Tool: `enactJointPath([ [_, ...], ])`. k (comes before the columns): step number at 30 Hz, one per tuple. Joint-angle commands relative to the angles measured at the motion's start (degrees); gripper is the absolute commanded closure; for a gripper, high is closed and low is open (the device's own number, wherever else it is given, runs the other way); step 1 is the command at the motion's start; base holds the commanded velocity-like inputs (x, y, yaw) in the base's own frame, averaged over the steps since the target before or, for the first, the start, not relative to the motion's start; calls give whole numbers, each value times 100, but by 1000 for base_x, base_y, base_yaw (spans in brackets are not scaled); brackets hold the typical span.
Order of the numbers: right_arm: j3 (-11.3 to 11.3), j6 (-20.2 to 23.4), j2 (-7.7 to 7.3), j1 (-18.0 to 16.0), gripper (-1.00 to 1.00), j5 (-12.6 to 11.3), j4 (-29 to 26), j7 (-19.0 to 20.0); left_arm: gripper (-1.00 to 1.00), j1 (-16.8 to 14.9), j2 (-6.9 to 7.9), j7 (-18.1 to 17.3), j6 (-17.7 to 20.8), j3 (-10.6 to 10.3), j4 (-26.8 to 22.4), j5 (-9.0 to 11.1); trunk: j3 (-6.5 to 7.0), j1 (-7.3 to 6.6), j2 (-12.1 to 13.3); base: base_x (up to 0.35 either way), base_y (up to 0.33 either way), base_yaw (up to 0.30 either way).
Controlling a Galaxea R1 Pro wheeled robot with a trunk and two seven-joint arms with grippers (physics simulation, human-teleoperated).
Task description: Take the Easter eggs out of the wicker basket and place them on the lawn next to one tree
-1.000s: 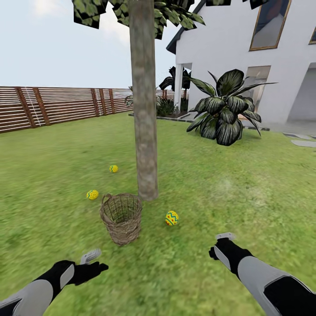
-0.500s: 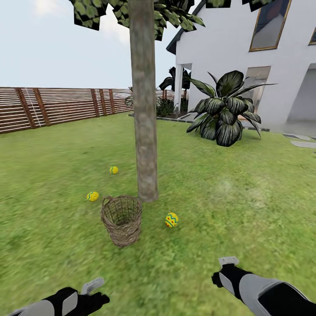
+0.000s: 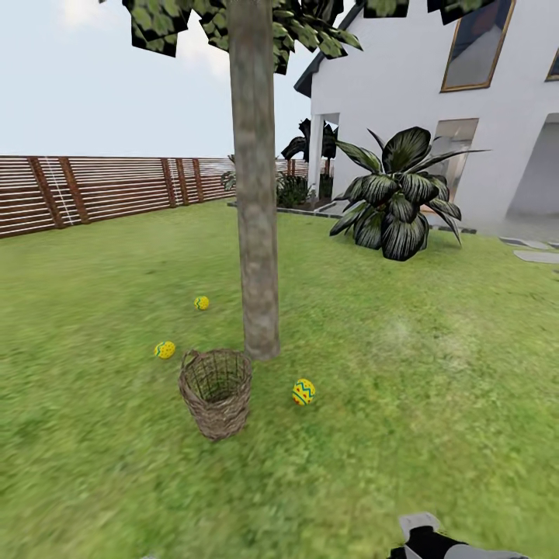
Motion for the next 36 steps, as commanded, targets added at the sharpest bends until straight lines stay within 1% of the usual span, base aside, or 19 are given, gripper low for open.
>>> enactJointPath([
  [1, 48, -9, -34, 14, -100, -52, 4, 13, -100, 17, 6, 73, -50, 41, 10, -1, 13, -23, 38, 0, 0, 0],
  [6, 48, -214, -128, 98, -100, -59, 4, 31, -100, 38, -13, 139, -174, 33, 11, 28, 103, -133, 239, 0, 0, 0],
  [11, 48, -239, -148, 133, -100, -60, 4, 32, -100, 45, -7, 142, -187, 32, 11, 38, 193, -243, 440, 0, 0, 0],
  [13, 48, -245, -190, 201, -100, -60, 4, 34, -100, 49, -3, 143, -191, 32, 14, 37, 229, -287, 520, 0, 0, 0],
  [17, 48, -256, -228, 303, -100, -60, 4, 53, -100, 136, -16, 143, -196, 32, 17, 31, 307, -374, 680, 0, 0, 0],
  [19, 48, -257, -232, 346, -100, -60, 4, 123, -100, 174, -28, 143, -192, 32, 18, 31, 350, -418, 760, 0, 0, 0],
  [22, 51, -255, -234, 392, -100, -60, 4, 213, -100, 317, -39, 143, -189, 29, 17, 30, 414, -484, 881, 0, 0, 0],
  [27, 50, -243, -235, 505, -100, -72, 4, 249, -100, 447, -69, 143, -192, 24, 19, 29, 526, -594, 1081, 0, 0, 0],
  [30, 51, -214, -224, 554, -100, -83, 4, 251, -100, 649, -164, 144, -202, 23, 19, 23, 596, -660, 1202, 0, 0, 0],
  [32, 49, -212, -219, 565, -100, -85, 4, 252, -100, 723, -197, 144, -205, 23, 19, 27, 634, -704, 1282, 0, 0, 0],
  [36, 51, -223, -216, 572, -100, -86, 4, 253, -100, 860, -177, 151, -206, 32, 14, 32, 707, -792, 1442, 0, 0, 0],
])
